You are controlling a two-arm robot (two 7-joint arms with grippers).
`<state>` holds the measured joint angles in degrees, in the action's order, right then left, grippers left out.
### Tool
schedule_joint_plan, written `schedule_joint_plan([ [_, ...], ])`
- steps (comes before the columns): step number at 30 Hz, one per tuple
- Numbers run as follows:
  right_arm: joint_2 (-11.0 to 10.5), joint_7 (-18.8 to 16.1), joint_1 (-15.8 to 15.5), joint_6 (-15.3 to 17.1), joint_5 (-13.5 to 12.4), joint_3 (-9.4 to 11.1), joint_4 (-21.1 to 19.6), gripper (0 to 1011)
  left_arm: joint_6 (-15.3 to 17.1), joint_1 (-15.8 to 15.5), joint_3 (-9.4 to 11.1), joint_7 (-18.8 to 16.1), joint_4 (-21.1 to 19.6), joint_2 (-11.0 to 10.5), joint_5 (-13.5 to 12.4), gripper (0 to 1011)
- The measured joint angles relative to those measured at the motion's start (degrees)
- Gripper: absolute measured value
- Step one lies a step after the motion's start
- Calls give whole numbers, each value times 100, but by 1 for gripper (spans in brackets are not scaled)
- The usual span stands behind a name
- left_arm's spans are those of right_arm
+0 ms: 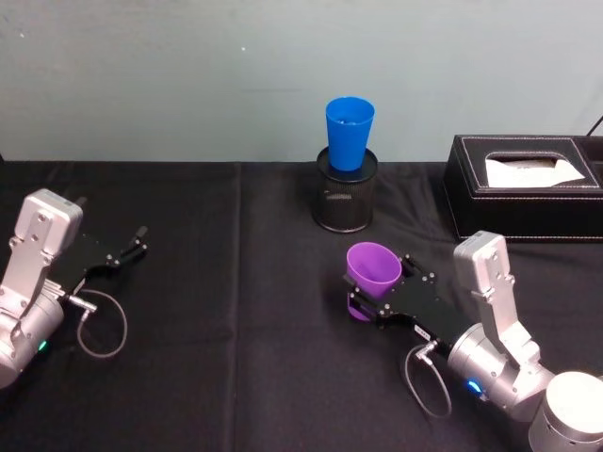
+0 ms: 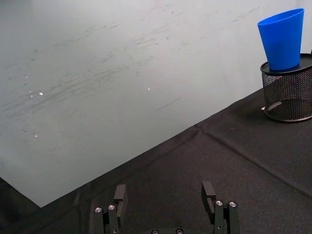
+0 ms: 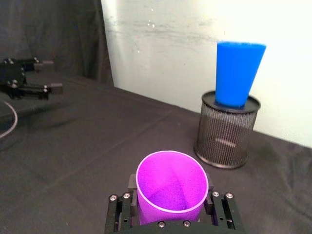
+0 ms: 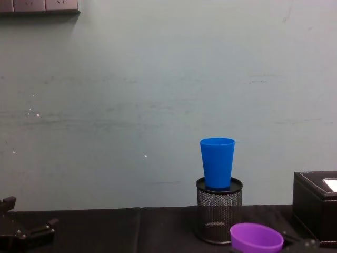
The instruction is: Pick up one cup with a gripper and tap it against the other cup.
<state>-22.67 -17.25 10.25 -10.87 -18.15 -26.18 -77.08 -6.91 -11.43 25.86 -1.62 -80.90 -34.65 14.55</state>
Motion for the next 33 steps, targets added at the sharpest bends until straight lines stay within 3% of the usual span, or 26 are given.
schedule_joint_plan([
  [10,-196,-39,-39,961,-72,316,-967,749,0,0,0,0,0,0,0,1000],
  [13,-245,-106,73,1428,-163,451,-1261,749,0,0,0,0,0,0,0,1000],
  [14,-245,-106,73,1428,-163,451,-1261,748,0,0,0,0,0,0,0,1000],
  [19,-270,-175,305,2034,-208,611,-1536,749,0,0,0,0,0,0,0,1000],
  [25,-275,-211,395,2220,-202,663,-1634,748,0,0,0,0,0,0,0,1000],
  [33,-264,-212,376,2207,-164,695,-1666,749,0,0,0,0,0,0,0,1000],
])
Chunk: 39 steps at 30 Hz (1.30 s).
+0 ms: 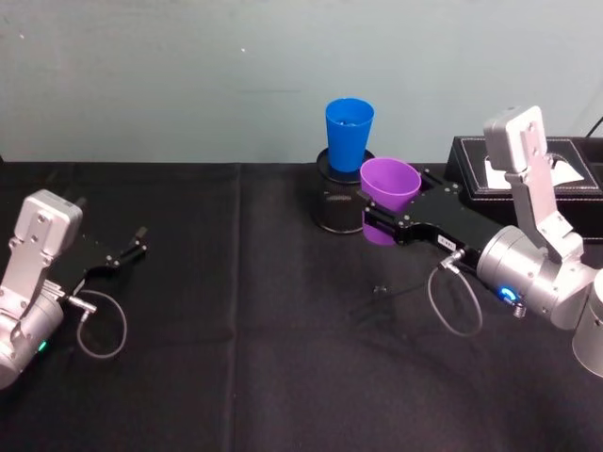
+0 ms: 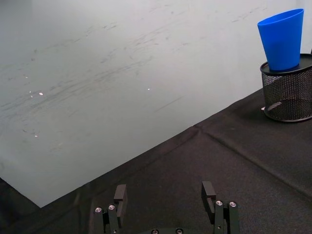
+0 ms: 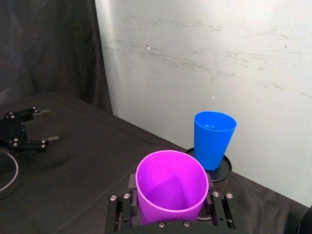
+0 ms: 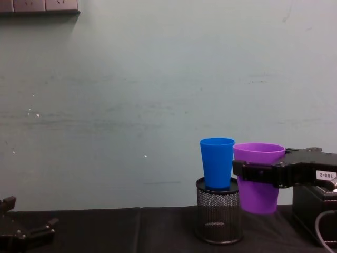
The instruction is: Pick up one cup with a gripper and tap it against the other cup.
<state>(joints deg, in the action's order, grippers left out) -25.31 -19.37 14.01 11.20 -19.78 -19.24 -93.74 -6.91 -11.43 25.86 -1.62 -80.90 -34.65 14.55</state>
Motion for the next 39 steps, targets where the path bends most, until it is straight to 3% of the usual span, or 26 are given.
schedule_joint_plan([
  [39,0,-6,17,34,-1,-3,-6,749,0,0,0,0,0,0,0,1000],
])
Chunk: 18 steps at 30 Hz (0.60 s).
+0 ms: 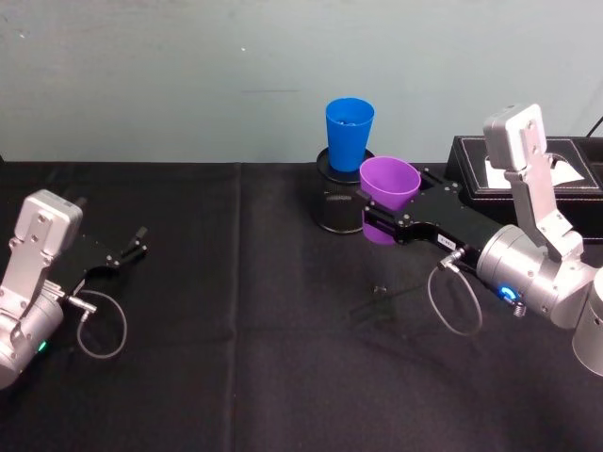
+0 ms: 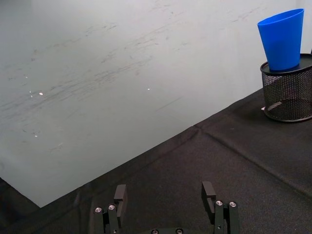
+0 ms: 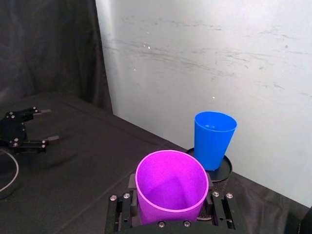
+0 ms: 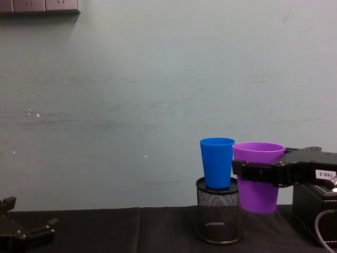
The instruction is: Pick up one cup with a gripper and tap it against the other cup.
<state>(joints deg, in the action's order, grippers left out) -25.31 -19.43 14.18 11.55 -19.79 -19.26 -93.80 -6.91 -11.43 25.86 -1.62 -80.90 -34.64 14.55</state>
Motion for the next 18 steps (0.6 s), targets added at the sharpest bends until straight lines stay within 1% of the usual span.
schedule_joint_plan([
  [18,0,0,0,0,0,0,0,749,0,0,0,0,0,0,0,1000],
])
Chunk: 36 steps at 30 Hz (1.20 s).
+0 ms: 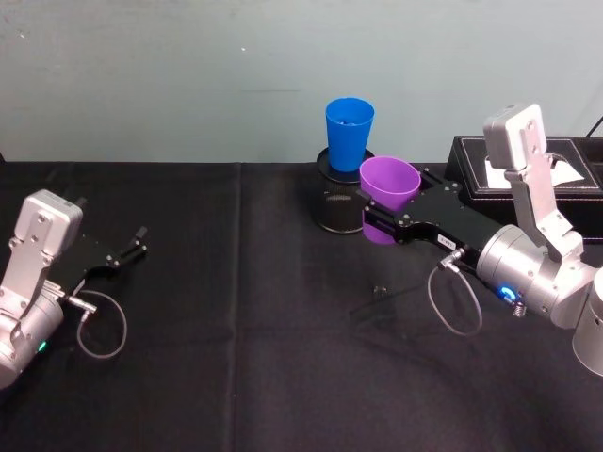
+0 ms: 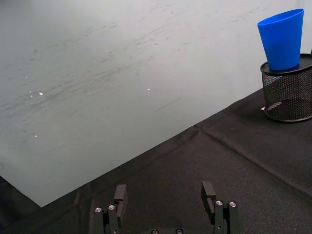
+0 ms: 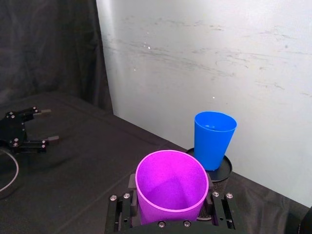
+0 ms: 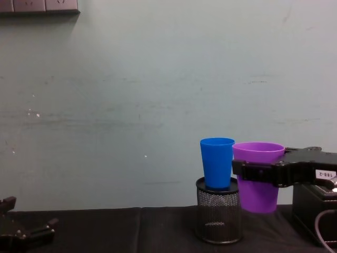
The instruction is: Pick up one cup with a gripper and tap it against the other cup.
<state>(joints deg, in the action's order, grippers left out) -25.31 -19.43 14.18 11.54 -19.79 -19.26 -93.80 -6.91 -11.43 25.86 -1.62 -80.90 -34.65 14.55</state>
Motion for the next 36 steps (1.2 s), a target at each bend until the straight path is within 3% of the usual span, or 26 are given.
schedule_joint_plan([
  [32,0,0,0,-1,0,0,0,749,0,0,0,0,0,0,0,1000],
  [36,94,0,48,-10,37,-62,148,748,0,0,0,0,0,0,0,1000],
])
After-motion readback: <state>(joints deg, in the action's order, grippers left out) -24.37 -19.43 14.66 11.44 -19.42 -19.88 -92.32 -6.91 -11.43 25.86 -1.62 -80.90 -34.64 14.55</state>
